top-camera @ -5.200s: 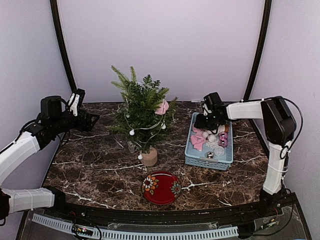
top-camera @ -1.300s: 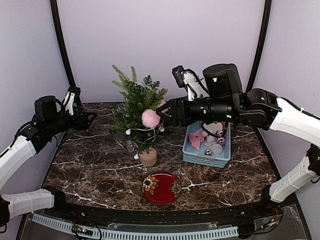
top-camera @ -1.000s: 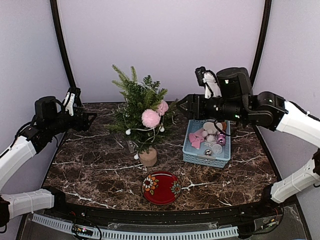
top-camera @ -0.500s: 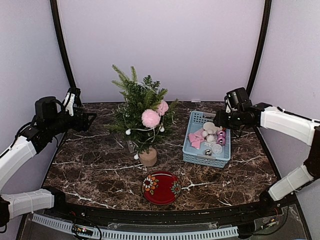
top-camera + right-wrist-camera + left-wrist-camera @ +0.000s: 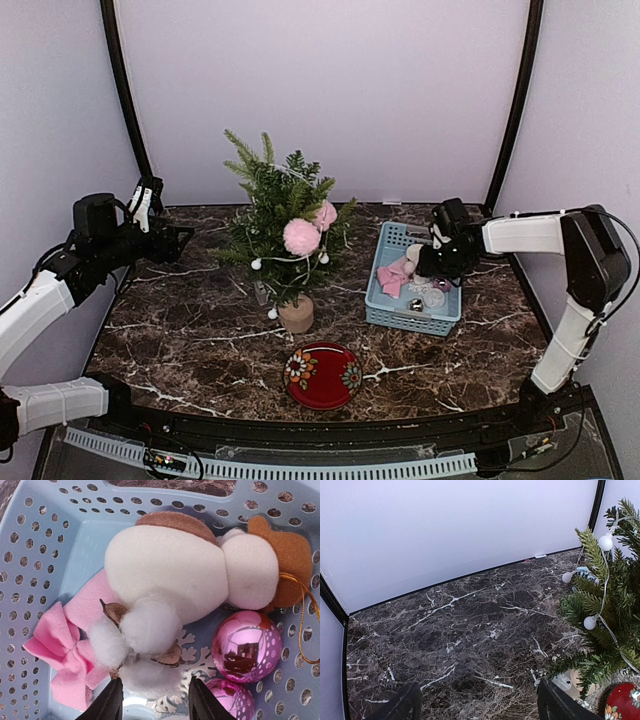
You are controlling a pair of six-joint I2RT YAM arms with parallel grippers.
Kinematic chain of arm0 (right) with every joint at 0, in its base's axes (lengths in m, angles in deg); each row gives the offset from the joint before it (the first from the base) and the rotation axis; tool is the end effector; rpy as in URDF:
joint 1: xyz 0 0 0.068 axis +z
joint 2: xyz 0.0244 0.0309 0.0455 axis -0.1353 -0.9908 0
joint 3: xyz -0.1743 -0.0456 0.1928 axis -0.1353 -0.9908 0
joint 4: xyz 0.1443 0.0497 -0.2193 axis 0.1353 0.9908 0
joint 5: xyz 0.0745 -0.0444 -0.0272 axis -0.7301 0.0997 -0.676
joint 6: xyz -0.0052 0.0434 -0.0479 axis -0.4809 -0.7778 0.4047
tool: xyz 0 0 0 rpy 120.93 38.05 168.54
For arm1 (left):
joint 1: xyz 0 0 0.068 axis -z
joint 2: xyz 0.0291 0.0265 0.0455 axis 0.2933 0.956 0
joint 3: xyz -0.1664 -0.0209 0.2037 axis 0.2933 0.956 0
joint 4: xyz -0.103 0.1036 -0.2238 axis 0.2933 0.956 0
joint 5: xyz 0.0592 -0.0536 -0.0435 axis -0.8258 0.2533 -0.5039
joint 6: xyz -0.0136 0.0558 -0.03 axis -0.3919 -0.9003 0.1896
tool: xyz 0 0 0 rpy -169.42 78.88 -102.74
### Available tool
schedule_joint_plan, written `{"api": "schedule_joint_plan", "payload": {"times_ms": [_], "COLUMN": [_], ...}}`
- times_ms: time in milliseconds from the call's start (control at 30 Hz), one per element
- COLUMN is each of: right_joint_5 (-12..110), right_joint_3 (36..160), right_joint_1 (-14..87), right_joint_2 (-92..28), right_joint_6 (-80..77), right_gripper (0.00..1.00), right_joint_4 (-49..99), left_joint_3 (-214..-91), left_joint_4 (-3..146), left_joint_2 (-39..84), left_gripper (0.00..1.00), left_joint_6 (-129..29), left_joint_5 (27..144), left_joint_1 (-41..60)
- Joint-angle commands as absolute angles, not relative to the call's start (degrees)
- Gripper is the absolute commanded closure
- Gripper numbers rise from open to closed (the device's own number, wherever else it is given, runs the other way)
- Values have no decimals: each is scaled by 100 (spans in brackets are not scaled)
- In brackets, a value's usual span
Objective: Decorate the small christmas tree
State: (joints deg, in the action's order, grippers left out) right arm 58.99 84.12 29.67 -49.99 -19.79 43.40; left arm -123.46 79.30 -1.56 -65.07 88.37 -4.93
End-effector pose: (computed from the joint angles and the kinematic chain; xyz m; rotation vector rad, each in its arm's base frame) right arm 0.3392 0.1341 0.1557 0.0873 2.5801 0.2597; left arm 0.2315 -0.0596 0.3060 0.3882 1.7776 -0.2769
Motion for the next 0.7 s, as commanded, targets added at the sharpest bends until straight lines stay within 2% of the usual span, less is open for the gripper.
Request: {"api": "schedule_joint_plan", "payload": {"times_ms": [0, 433, 667], "right_joint_5": [5819, 5722, 5857], "right_joint_3": [8519, 8535, 8447], "right_joint_1": [2975, 2975, 2967], "right_joint_2": [-5126, -5433, -5152], "right_joint_6": [-1880, -1872, -1910], "right_gripper": [55, 73, 95], "right_joint_4": [4058, 3885, 3759], "left_joint_3": [-12317, -12323, -12318], "left_joint_4": [7855, 7855, 7855], "left_joint_2": [-136, -139, -165], "left_gripper": [18, 18, 18], "left_joint_6": [-6546, -6550, -6557], "left_joint_5": [8825, 8803, 8773], "left_joint_1": [-510, -510, -510]}}
